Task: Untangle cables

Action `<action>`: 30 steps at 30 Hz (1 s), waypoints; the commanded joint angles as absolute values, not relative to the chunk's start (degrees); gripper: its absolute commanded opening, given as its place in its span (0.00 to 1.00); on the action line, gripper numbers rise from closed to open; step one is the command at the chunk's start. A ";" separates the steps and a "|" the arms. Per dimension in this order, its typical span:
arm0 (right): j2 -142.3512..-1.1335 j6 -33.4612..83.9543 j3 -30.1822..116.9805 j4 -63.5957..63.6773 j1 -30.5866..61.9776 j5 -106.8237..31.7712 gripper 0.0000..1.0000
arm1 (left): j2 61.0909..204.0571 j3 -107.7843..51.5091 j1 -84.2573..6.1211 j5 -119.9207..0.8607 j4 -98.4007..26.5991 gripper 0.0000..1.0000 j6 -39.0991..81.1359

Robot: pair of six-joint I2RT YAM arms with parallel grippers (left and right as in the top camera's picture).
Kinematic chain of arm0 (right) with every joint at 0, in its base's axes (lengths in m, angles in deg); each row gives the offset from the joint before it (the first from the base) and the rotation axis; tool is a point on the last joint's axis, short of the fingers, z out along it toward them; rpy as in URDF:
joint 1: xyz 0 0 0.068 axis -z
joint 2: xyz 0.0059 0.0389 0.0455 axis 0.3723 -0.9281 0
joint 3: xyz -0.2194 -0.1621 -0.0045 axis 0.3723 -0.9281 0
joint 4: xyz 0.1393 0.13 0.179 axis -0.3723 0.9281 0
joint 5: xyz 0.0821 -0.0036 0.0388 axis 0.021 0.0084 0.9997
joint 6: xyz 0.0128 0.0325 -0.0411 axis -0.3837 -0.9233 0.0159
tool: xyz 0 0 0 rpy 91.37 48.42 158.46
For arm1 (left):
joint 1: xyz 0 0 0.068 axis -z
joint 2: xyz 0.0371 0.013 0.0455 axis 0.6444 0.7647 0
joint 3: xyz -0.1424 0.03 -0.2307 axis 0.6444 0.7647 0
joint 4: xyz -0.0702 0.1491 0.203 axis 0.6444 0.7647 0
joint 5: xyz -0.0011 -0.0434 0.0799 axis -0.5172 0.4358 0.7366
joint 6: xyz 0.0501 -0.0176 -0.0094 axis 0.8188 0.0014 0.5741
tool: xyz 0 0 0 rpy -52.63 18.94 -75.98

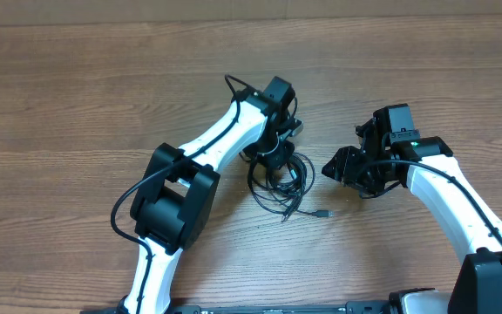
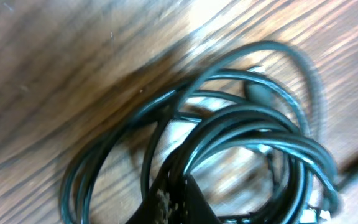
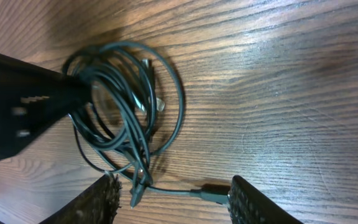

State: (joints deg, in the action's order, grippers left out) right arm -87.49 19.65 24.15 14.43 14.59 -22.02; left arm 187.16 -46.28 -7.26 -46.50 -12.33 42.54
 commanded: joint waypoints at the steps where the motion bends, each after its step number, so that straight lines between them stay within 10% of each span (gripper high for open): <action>1: -87.77 19.74 24.24 14.26 14.46 -21.43 0.55 | 185.63 -53.56 -7.85 -49.15 -10.16 0.04 41.40; 18: -87.77 19.74 24.24 12.40 14.46 -18.37 0.54 | 185.30 -56.81 -7.15 -71.25 -7.15 0.04 41.40; 30: -87.77 19.72 24.22 13.78 14.46 -26.54 0.11 | 185.28 -56.81 -7.89 -75.00 -7.32 0.04 41.42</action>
State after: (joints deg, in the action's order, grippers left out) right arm -87.49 19.74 24.15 13.45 14.44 -21.91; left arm 187.03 -55.57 -7.21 -72.10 -7.59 42.12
